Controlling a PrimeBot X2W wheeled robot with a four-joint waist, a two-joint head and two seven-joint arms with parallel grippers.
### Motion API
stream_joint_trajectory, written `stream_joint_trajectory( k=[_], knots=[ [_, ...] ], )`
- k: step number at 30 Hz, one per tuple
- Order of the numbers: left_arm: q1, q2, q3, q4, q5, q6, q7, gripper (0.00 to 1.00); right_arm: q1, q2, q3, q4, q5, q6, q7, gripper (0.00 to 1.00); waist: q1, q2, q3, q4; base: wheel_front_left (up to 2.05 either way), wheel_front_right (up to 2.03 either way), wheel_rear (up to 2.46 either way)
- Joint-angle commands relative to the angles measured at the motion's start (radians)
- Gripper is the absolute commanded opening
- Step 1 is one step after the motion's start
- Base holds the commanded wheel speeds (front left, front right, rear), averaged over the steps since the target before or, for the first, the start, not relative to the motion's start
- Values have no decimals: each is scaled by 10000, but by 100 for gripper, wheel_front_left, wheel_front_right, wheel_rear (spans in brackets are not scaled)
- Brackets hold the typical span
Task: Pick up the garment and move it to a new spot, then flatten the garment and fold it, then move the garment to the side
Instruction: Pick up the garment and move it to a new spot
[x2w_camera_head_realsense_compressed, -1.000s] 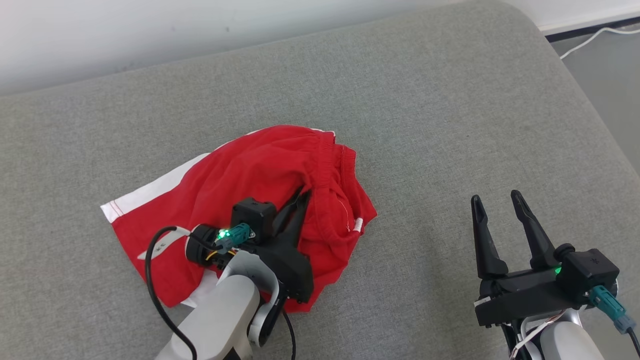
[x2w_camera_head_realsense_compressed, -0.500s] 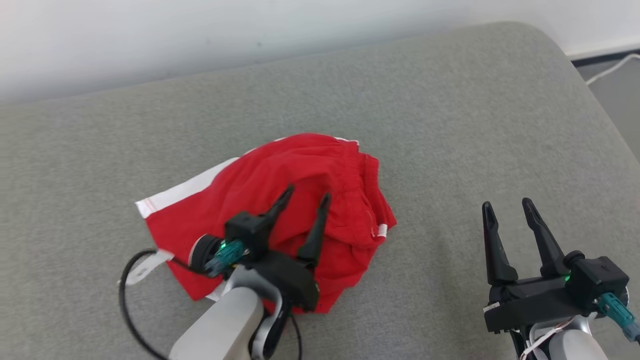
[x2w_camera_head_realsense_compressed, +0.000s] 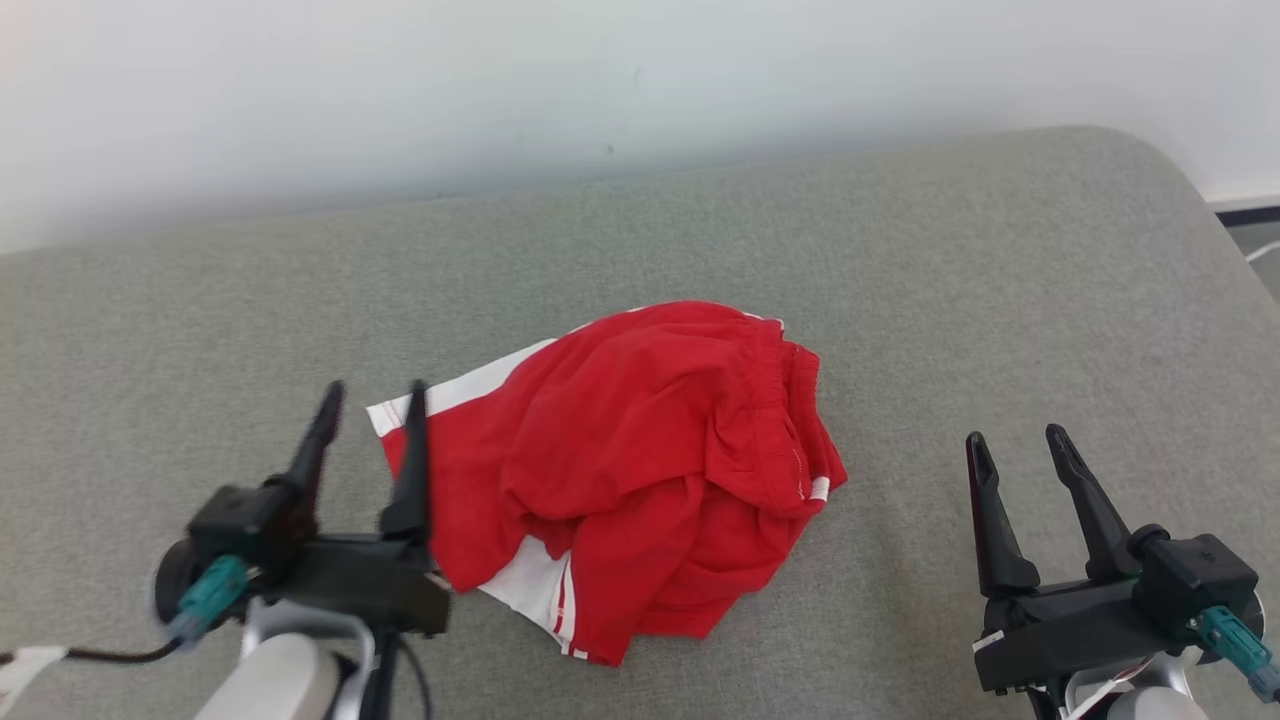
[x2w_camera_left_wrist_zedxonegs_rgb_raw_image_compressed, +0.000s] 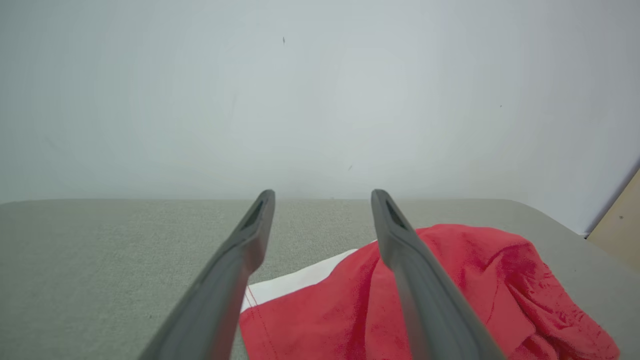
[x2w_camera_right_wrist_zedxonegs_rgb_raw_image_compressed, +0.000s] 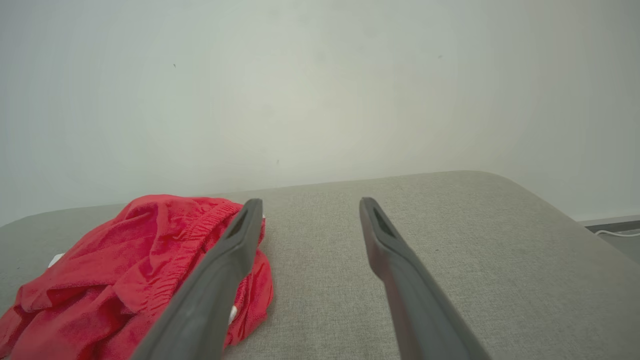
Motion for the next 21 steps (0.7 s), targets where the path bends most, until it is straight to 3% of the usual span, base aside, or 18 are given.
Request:
stream_joint_trajectory(
  k=[1,10,21],
  knots=[
    [442,272,258,-242,-33,173,-58,100,146,-39,13,-69,-112,8,54,100,0,1,-220,214,0,0,0],
    [1987,994,1247,-1139,93,506,-112,100,423,-53,20,-127,-165,8,267,100,0,1,-644,399,0,0,0],
    [3327,1368,1166,-1408,592,731,-118,100,1029,40,21,-293,-248,8,669,100,0,1,-1144,513,0,0,0]
  ],
)
